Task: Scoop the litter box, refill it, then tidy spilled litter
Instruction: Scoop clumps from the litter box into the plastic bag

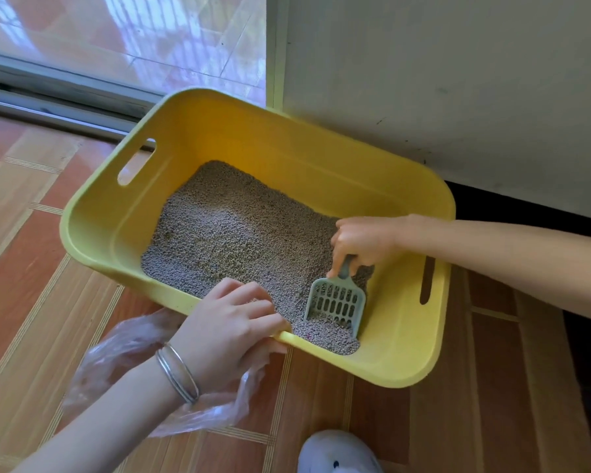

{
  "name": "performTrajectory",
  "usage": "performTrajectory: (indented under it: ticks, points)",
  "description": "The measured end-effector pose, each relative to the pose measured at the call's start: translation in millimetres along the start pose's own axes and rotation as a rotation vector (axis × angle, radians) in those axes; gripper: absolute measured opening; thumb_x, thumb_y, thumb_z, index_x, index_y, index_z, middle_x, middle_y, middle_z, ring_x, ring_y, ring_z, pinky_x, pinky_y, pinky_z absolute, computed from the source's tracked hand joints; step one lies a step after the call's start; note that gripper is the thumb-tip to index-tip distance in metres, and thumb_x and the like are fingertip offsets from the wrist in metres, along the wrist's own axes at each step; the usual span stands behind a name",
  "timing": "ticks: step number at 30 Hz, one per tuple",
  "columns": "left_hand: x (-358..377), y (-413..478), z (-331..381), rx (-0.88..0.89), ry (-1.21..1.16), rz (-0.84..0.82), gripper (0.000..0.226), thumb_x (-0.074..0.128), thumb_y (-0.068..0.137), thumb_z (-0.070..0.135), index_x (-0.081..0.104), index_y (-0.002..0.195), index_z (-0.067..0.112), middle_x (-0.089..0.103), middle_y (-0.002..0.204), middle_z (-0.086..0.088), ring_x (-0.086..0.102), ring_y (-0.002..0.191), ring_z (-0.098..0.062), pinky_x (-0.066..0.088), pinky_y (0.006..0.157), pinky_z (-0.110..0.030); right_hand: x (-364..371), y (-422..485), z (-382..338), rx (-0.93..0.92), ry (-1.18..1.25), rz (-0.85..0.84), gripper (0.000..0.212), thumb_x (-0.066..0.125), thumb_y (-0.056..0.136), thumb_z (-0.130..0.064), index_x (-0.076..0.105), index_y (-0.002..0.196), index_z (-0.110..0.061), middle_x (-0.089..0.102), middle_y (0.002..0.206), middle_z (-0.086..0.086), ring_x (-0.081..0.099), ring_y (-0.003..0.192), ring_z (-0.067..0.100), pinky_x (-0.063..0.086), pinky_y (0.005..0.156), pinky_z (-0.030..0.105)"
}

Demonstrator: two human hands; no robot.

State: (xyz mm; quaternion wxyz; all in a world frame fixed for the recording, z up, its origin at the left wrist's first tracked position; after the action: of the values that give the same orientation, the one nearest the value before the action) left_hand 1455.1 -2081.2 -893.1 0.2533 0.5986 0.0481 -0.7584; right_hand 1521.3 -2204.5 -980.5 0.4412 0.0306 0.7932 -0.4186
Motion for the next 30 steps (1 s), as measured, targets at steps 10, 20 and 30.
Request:
performTrajectory:
  ticks: [10, 20, 30]
  points:
    - [-0.5, -0.9, 2.9, 0.004, -0.020, -0.019, 0.055, 0.019, 0.101, 0.046, 0.069, 0.088, 0.026, 0.062, 0.079, 0.011, 0.059, 0.084, -0.017, 0.037, 0.072, -0.032, -11.2, -15.1, 27.8, 0.103, 0.296, -0.010, 0.036, 0.069, 0.080, -0.013, 0.065, 0.116, -0.019, 0.047, 0.074, -0.029, 0.048, 0.071, -0.022, 0.036, 0.069, 0.002]
    - [-1.8, -1.5, 3.5, 0.013, -0.035, -0.011, 0.054, 0.021, 0.101, 0.046, 0.069, 0.088, 0.024, 0.063, 0.079, 0.010, 0.061, 0.083, -0.018, 0.039, 0.071, -0.035, -25.7, -30.7, 52.2, 0.253, 0.406, 0.128, 0.039, 0.069, 0.081, -0.014, 0.063, 0.117, -0.027, 0.061, 0.095, -0.016, 0.053, 0.079, -0.005, 0.042, 0.076, 0.007]
    - [-1.1, -3.1, 3.3, 0.025, -0.037, -0.013, 0.051, 0.021, 0.101, 0.045, 0.066, 0.090, 0.025, 0.061, 0.077, 0.010, 0.060, 0.082, -0.018, 0.038, 0.071, -0.034, -22.4, -31.8, 51.3, 0.282, 0.409, 0.116, 0.039, 0.069, 0.081, -0.014, 0.063, 0.117, -0.027, 0.065, 0.100, -0.011, 0.057, 0.081, -0.001, 0.043, 0.080, 0.014]
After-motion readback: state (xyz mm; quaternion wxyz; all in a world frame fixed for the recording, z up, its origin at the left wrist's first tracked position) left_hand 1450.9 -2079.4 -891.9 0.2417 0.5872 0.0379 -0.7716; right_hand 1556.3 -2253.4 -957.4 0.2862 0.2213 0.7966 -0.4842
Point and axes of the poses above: each hand's wrist, its own y-axis towards the middle knuckle, its own x-axis out of the palm, z = x × y, the point moved 10 cm from there along y, towards the middle knuckle
